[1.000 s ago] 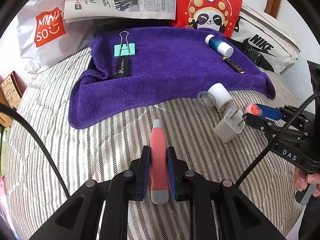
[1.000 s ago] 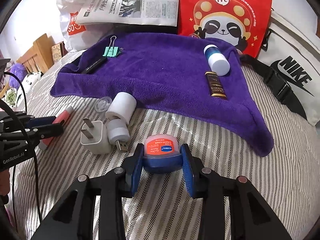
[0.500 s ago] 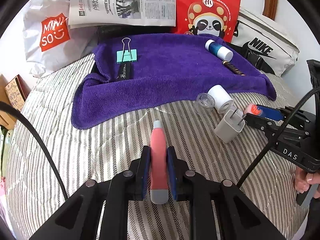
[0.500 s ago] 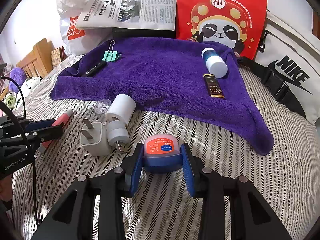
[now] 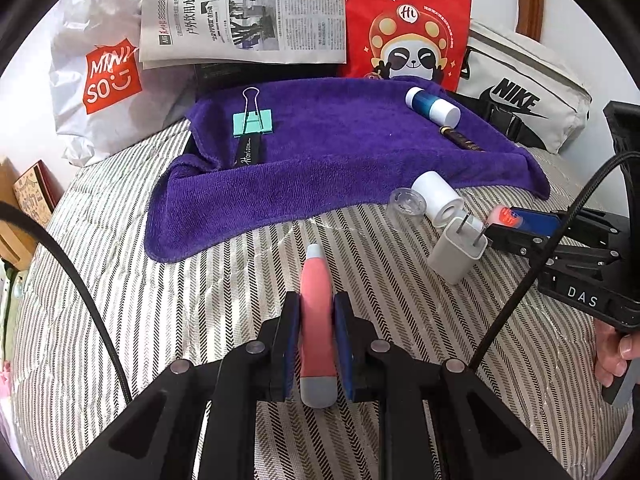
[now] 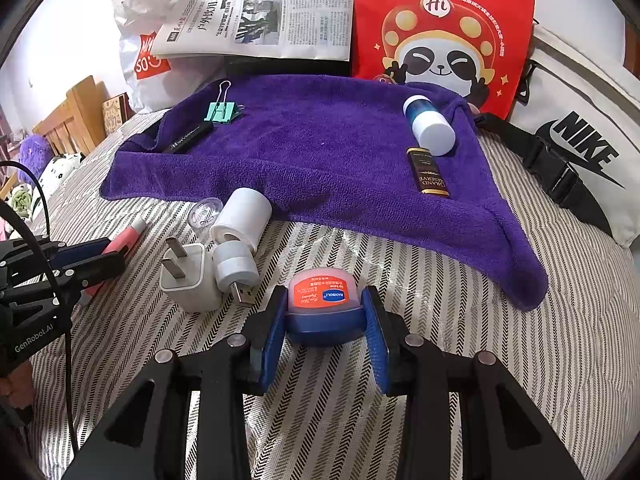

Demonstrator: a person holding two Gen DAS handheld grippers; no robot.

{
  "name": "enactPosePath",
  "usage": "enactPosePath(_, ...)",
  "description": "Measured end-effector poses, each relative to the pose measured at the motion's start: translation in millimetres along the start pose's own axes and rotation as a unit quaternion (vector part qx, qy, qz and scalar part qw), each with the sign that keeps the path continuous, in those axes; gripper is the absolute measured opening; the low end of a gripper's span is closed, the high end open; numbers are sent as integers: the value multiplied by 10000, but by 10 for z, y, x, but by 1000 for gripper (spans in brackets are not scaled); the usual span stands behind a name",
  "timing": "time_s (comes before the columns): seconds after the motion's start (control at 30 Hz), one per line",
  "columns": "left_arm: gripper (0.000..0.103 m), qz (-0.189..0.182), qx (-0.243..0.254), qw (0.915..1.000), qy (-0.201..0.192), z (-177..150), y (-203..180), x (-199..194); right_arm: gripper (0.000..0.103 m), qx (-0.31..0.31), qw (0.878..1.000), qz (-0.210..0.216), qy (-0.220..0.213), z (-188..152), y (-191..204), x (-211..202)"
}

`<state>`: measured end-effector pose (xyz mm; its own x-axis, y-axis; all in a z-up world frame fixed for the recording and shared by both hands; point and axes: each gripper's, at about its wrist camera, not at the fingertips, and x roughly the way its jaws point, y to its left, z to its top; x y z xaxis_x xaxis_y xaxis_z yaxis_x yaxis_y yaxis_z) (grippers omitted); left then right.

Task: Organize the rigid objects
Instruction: 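Carry the lip tin onto the purple towel and release it while the left tool holds the marker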

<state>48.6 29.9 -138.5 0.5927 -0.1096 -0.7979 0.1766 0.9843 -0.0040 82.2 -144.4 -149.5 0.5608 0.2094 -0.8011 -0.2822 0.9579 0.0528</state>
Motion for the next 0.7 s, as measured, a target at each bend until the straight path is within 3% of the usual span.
enactPosePath(0.7, 17, -4, 70, 9999, 97, 24, -7, 8, 37, -11, 10000, -21, -7, 1, 3, -3)
